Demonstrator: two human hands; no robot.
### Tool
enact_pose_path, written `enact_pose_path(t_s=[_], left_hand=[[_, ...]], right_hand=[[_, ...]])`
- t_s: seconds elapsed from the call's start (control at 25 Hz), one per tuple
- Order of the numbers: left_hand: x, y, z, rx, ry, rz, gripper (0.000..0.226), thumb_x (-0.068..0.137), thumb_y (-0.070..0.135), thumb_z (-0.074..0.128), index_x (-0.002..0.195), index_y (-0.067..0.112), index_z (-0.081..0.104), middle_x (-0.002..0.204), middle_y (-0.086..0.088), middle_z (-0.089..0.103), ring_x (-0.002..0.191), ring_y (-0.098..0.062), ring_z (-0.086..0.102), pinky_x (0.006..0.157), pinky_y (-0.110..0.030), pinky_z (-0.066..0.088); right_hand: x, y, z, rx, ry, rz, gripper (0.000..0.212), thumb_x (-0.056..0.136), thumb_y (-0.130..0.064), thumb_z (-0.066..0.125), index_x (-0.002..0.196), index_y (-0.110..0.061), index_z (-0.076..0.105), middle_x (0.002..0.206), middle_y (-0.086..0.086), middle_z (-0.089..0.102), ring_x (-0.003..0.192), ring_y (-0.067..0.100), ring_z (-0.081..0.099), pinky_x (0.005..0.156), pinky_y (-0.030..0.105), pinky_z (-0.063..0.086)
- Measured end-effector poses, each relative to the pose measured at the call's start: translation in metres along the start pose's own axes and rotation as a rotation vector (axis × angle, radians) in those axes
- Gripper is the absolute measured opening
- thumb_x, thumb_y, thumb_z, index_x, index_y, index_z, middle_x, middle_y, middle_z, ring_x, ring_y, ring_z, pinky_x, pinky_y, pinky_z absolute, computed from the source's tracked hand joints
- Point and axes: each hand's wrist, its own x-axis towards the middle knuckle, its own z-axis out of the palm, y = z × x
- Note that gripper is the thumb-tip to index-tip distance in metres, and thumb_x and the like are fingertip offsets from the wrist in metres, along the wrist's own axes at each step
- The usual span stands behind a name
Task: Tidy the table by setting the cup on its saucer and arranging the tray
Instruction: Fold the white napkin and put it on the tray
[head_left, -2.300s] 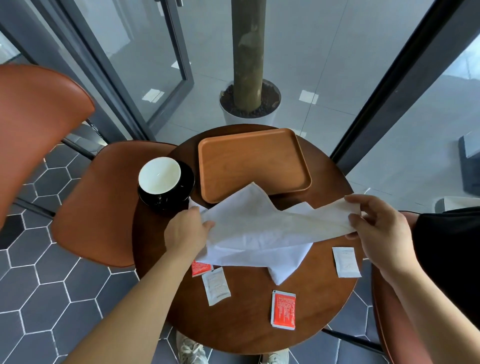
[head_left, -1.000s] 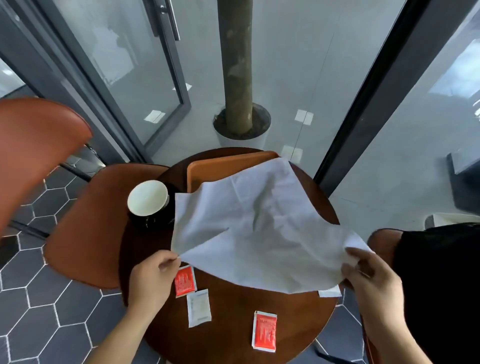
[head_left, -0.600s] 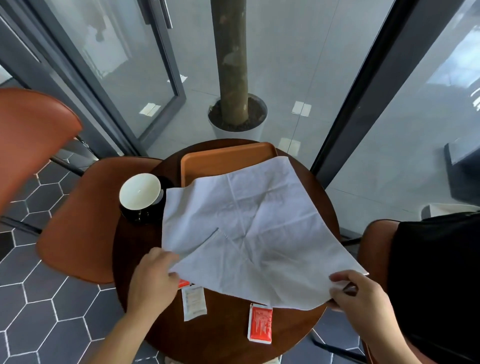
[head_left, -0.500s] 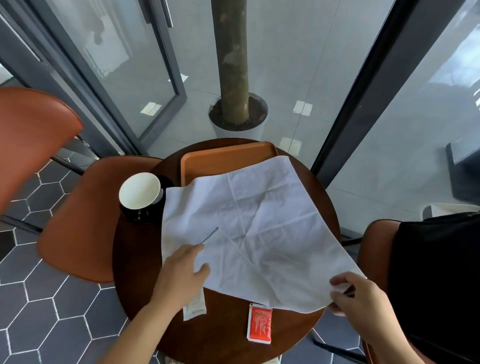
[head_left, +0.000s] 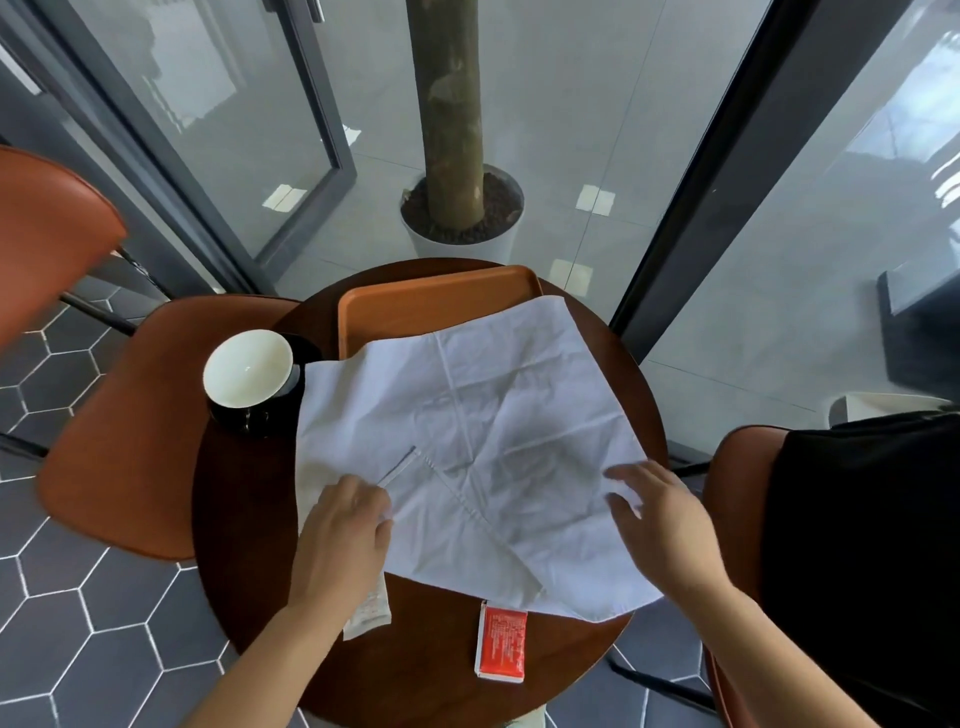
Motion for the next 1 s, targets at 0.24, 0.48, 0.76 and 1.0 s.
enact_pose_path(t_s=[0.24,0.48,0.76,1.0], left_hand=[[0.011,-0.001,0.003,-0.133,0.022,-0.108,0.047,0.087,0.020,0.074,0.130,0.013,0.060,0.104,-0.006,0.065,0.098,-0.026,0.063,0.079,-0.033,0.053],[-0.031,-0.039,-0.004,-0.340,0.147,0.126,0.046,0.054,-0.018,0.082,0.073,0.023,0.072,0.077,0.017,0.057,0.072,-0.003,0.048,0.059,-0.024,0.043],[-0.048,-0.040,-0.006,-0.317,0.128,0.113,0.068,0.032,-0.028,0.072,0.077,0.022,0.073,0.083,0.012,0.065,0.085,0.000,0.048,0.060,-0.040,0.050],[-0.072,-0.023,-0.001,-0.164,0.223,0.418,0.069,0.054,-0.008,0.034,0.097,0.038,0.063,0.091,0.006,0.071,0.094,-0.009,0.060,0.076,-0.038,0.047]], right_hand=[[0.034,-0.002,0.042,-0.306,-0.202,-0.277,0.053,0.098,-0.035,0.057,0.148,-0.024,0.045,0.159,-0.006,0.035,0.149,0.020,0.027,0.115,0.040,0.034],[0.015,0.003,0.031,-0.387,-0.127,-0.245,0.045,0.083,-0.033,0.076,0.126,-0.025,0.065,0.146,-0.002,0.053,0.126,0.025,0.055,0.085,0.043,0.058],[0.033,0.006,0.031,-0.407,-0.109,-0.301,0.026,0.083,-0.034,0.075,0.108,-0.027,0.070,0.130,-0.001,0.061,0.110,0.027,0.059,0.078,0.041,0.057],[0.039,0.011,0.037,-0.363,-0.159,-0.412,0.038,0.085,-0.036,0.071,0.122,-0.032,0.064,0.140,-0.004,0.056,0.120,0.026,0.053,0.085,0.041,0.053]])
